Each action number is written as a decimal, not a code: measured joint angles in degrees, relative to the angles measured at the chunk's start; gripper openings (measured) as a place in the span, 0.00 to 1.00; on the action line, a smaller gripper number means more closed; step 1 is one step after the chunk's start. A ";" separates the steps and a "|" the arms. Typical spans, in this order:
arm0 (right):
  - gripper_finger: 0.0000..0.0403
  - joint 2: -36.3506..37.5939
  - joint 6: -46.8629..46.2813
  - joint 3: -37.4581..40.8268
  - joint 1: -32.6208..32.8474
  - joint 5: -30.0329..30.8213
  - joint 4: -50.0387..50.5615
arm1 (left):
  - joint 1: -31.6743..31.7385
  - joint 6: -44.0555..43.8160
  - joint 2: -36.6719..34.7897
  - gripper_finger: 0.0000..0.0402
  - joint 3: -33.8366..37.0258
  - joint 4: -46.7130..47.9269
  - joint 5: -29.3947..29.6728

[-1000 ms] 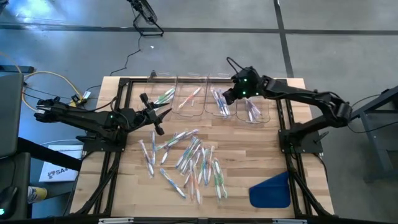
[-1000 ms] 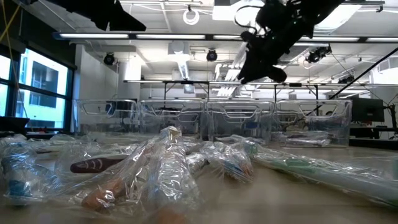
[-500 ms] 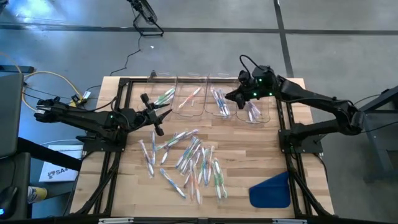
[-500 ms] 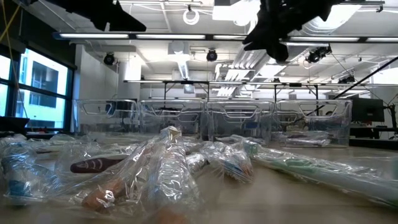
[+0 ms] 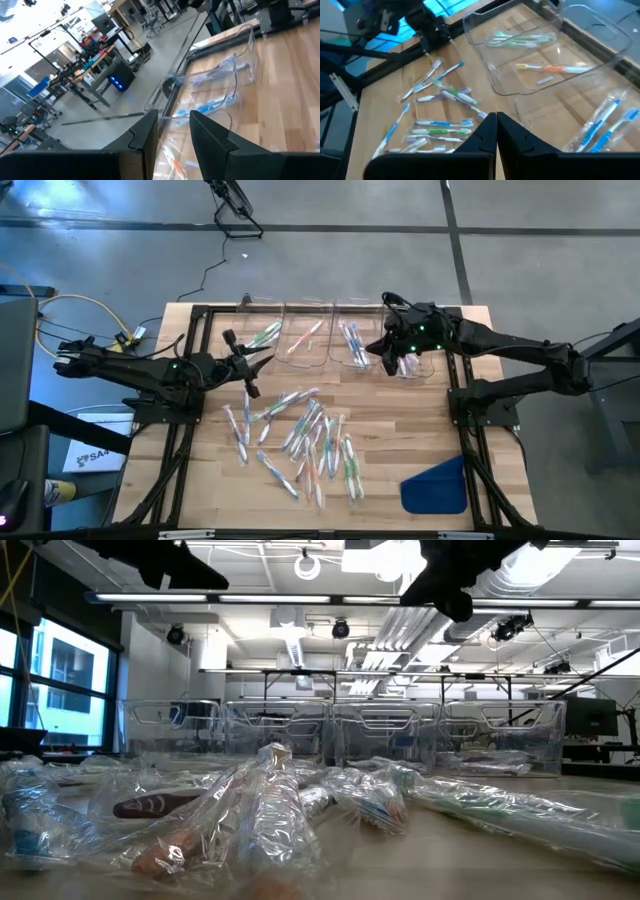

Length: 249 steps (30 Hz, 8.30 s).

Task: Pick & Place Toothbrushes
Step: Put the green toothbrush into the left transparent bin

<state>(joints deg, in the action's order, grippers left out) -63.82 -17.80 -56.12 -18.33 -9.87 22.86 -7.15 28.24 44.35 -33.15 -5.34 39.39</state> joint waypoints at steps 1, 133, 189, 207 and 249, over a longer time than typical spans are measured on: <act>0.01 -0.04 0.09 0.00 0.66 0.59 0.08 | 0.01 -0.03 -0.06 0.27 -0.02 -0.29 0.00; 0.01 -27.77 -68.19 -2.77 48.85 24.08 -1.17 | -0.01 -3.24 0.03 0.27 0.03 2.54 -7.80; 0.29 -42.63 -68.78 -17.42 46.95 15.58 13.68 | 0.00 -6.03 0.05 0.27 0.03 6.82 -7.96; 0.29 -49.84 -69.17 -17.46 47.22 12.28 9.76 | -0.01 -6.04 0.05 0.27 0.03 7.26 -8.68; 0.00 -43.17 -59.69 -17.20 45.14 10.15 26.39 | -0.01 -6.06 0.05 0.27 0.03 6.81 -8.98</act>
<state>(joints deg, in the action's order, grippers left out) -106.99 -77.49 -73.32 26.81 0.28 49.25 -7.16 22.17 44.40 -33.12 1.46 30.41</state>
